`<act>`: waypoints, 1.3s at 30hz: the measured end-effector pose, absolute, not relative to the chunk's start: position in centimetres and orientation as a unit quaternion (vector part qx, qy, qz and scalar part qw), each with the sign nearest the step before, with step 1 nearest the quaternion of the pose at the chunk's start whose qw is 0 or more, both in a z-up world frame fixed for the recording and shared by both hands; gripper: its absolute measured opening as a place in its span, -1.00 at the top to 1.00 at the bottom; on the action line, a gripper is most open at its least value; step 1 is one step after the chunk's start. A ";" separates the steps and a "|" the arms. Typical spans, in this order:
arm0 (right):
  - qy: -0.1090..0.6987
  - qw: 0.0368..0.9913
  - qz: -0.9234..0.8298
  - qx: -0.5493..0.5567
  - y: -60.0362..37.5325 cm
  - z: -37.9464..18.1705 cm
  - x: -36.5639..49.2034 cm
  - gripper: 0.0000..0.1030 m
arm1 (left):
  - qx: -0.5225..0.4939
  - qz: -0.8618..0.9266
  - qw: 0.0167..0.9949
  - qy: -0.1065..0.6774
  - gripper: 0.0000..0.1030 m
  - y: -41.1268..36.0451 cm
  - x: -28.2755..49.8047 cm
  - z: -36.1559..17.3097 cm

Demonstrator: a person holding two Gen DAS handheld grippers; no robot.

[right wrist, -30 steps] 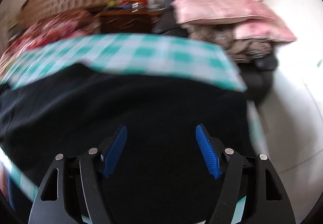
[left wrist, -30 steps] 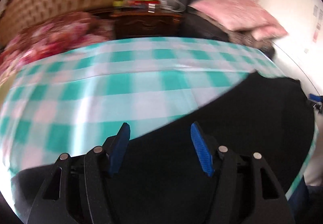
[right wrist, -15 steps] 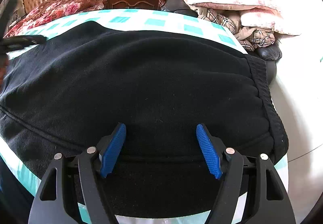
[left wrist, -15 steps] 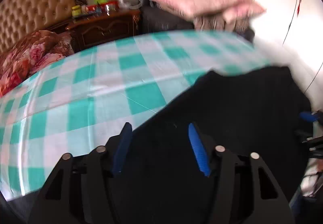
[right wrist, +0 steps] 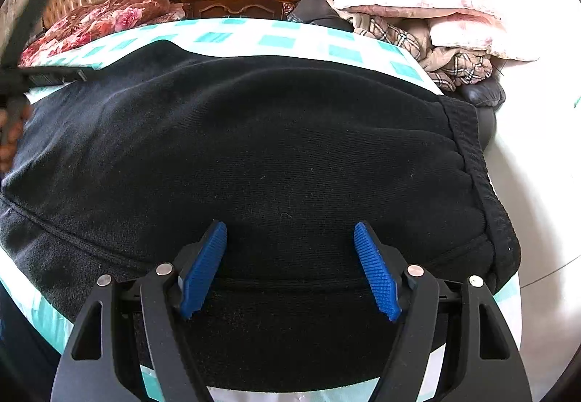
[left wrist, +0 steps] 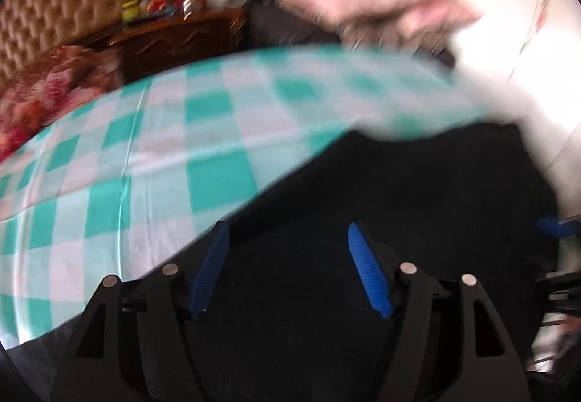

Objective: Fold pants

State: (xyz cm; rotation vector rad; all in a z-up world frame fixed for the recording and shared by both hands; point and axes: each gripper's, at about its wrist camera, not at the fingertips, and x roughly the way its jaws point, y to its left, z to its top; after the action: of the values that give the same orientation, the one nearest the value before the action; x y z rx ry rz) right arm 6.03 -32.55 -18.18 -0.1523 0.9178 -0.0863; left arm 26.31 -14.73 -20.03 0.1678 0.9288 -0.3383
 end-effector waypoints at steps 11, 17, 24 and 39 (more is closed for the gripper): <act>0.442 0.892 -0.051 -0.073 -32.4 -18.2 6.2 -0.38 | -0.030 -0.005 0.913 0.408 -0.55 -2.5 13.5 -17.5; 0.443 0.891 -0.059 -0.082 -32.3 -18.2 6.1 -0.49 | -0.029 0.058 0.907 0.416 -0.60 3.8 3.9 -19.6; 0.432 0.897 -0.068 -0.064 -33.5 -17.6 3.8 -0.67 | -0.042 0.077 0.899 0.428 -0.66 4.8 0.3 -20.4; 0.424 0.886 -0.164 0.090 -46.4 -15.2 -1.8 -0.67 | 0.075 -0.136 0.930 0.333 -0.44 -10.1 -1.4 -17.6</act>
State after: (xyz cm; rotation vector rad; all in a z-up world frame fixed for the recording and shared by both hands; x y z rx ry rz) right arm -1.81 -46.35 -15.24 0.1869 0.8811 -0.3417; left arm -1.36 -10.10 -17.58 0.1541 0.6829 -0.2795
